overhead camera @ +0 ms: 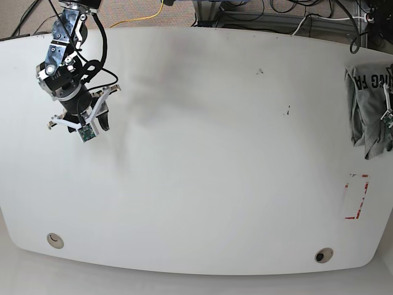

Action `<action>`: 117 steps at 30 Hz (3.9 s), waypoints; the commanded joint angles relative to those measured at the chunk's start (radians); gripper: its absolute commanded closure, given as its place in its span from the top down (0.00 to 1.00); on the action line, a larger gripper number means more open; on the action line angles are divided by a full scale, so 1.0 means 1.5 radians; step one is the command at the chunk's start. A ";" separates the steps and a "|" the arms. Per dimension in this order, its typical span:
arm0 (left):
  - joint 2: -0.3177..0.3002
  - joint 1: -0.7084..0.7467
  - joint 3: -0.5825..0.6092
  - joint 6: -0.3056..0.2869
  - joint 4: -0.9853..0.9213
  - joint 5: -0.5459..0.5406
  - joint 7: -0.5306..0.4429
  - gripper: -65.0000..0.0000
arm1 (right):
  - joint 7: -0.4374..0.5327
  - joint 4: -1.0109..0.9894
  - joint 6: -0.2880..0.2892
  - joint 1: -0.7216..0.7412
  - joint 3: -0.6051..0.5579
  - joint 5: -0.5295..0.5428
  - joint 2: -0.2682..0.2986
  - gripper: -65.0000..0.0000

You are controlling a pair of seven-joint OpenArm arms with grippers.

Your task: Layout the t-shirt on the table in an organized manner, then fold the t-shirt properly

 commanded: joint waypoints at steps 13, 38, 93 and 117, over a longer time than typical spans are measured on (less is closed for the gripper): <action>0.009 -0.105 -0.010 0.011 0.112 -0.148 0.029 0.18 | 0.016 0.016 -0.001 0.055 0.003 0.002 0.010 0.28; 0.470 -0.074 -0.030 0.102 0.404 -0.117 0.066 0.18 | 0.566 -0.198 -0.009 0.049 -0.035 -0.145 -0.040 0.28; 0.487 0.813 -0.037 0.103 0.538 -0.117 0.002 0.18 | 0.657 -0.206 -0.001 -0.714 0.021 0.166 -0.068 0.28; 0.518 0.502 0.043 0.104 0.146 -0.117 0.062 0.18 | 0.658 -0.575 -0.001 -0.459 -0.013 0.008 -0.047 0.28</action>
